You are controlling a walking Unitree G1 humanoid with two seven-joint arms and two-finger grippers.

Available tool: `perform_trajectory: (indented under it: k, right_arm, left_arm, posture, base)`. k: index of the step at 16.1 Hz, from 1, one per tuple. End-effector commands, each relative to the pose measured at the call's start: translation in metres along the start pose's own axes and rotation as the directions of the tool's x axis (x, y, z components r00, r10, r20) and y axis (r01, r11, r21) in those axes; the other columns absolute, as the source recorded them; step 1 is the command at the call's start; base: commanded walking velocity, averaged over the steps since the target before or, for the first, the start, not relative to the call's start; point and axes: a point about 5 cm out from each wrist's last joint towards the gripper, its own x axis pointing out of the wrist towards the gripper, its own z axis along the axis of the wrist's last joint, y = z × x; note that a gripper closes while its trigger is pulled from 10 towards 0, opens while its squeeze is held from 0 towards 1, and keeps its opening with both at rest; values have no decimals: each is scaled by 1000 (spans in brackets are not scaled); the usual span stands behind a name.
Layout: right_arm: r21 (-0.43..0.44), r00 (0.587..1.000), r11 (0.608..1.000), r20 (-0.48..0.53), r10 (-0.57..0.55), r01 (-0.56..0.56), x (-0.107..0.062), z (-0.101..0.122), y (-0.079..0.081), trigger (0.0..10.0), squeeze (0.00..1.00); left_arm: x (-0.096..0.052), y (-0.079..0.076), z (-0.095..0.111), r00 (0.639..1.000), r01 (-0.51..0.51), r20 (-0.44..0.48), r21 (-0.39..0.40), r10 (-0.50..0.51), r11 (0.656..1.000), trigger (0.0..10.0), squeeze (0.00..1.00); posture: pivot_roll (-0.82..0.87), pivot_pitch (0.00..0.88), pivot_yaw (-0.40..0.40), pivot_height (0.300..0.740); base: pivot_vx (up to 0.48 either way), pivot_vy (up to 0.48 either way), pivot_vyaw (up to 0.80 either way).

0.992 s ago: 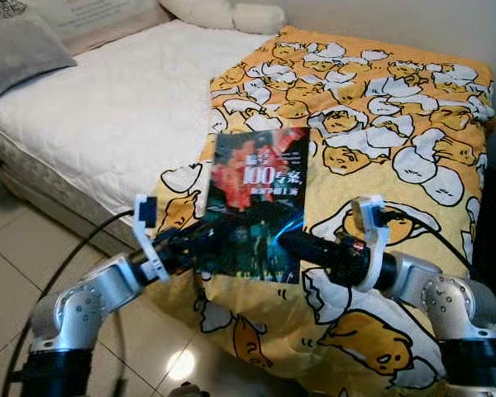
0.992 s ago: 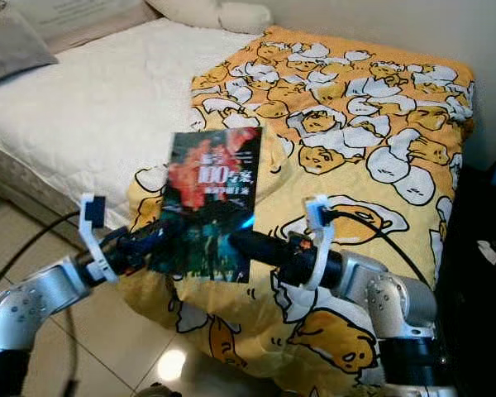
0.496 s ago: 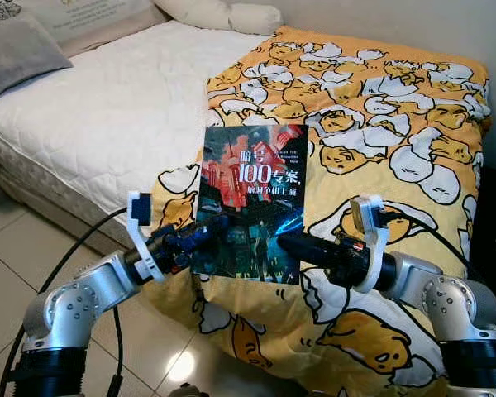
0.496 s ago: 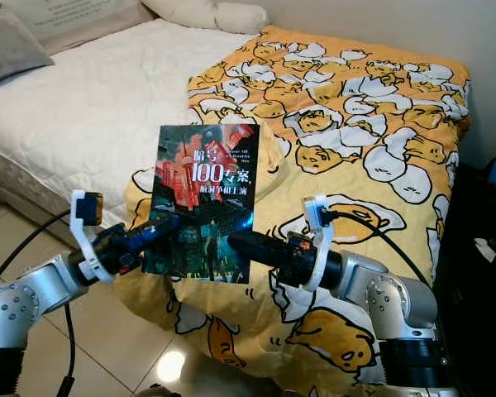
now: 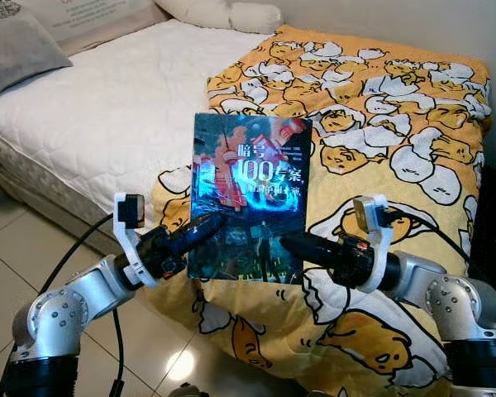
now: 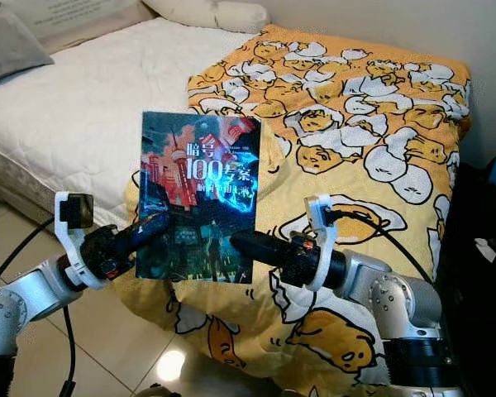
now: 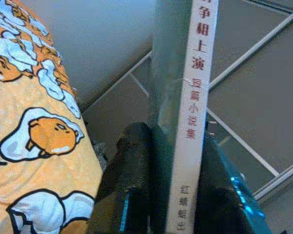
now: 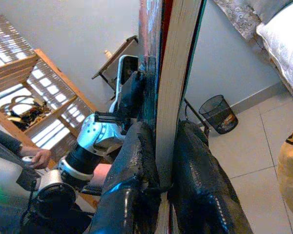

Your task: Clean up the room

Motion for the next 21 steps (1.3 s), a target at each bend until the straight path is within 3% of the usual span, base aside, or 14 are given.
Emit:
perform_trajectory:
  k: [1,3,5,6,9,11,13,14,15,17,18,19,20,21]
  right_arm:
    - [-24,998,997,-16,66,-67,10,2,7,0,0]
    - [-29,998,998,-23,62,-63,11,1,6,0,0]
    - [-38,998,998,-26,56,-57,11,2,6,10000,0]
    - [-40,999,999,-31,19,-21,10,1,2,10000,988]
    - [-44,982,983,68,-175,178,0,1,-16,10000,1000]
    - [-49,911,922,179,-371,384,-21,3,-30,10000,1000]
    - [-31,832,858,267,-487,513,-42,3,-33,10000,1000]
    - [-32,772,805,305,-557,593,-47,0,-34,10000,1000]
    - [-28,741,779,328,-585,627,-42,-5,-33,10000,1000]
    - [-41,706,740,339,-622,671,-36,-9,-34,10000,1000]
    - [-56,628,658,368,-686,751,-31,-12,-35,10000,1000]
    - [-28,417,454,450,-790,890,-37,-15,-38,10000,1000]
    - [-2,386,434,465,-797,901,-38,-16,-38,10000,1000]
    - [-128,301,273,421,-855,954,-40,-25,-39,10000,1000]
  left_arm:
    - [7,-9,-1,998,65,-27,5,-65,998,0,0]
    - [6,-9,-1,998,64,-31,1,-64,998,0,0]
    - [7,-8,0,998,51,-41,15,-50,999,0,0]
    - [8,-6,3,999,21,-38,55,-19,998,0,0]
    - [9,-6,11,998,-49,-19,187,54,981,0,0]
    - [9,-10,20,991,-122,-11,304,132,945,0,0]
    - [9,-10,24,967,-224,-16,432,256,874,0,0]
    - [9,-3,25,918,-348,27,530,395,773,0,0]
    - [7,6,23,849,-448,76,626,522,638,0,0]
    - [6,11,20,806,-489,111,679,582,547,0,0]
    - [6,14,15,760,-547,167,686,628,479,0,0]
    - [5,18,6,683,-615,258,708,683,348,9059,0]
    - [4,19,5,668,-623,279,717,690,313,9059,0]
    - [1,22,-1,609,-666,304,697,733,265,10000,0]
  posture:
    - [-50,0,47,740]
    - [-56,0,51,740]
    - [-55,0,52,740]
    - [-60,0,55,740]
    - [-59,0,48,740]
    - [-69,0,48,740]
    - [-73,0,45,740]
    - [-84,0,41,740]
    - [-89,0,38,740]
    - [-100,0,41,740]
    - [-109,0,45,740]
    - [-110,0,43,740]
    - [-110,0,43,740]
    - [-107,0,31,740]
  base:
    - [0,0,0]
    - [0,0,0]
    - [0,0,0]
    - [0,0,0]
    - [0,0,0]
    - [0,0,0]
    - [0,0,0]
    - [0,0,0]
    - [0,0,0]
    - [0,0,0]
    - [0,0,0]
    - [0,0,0]
    - [0,0,0]
    - [0,0,0]
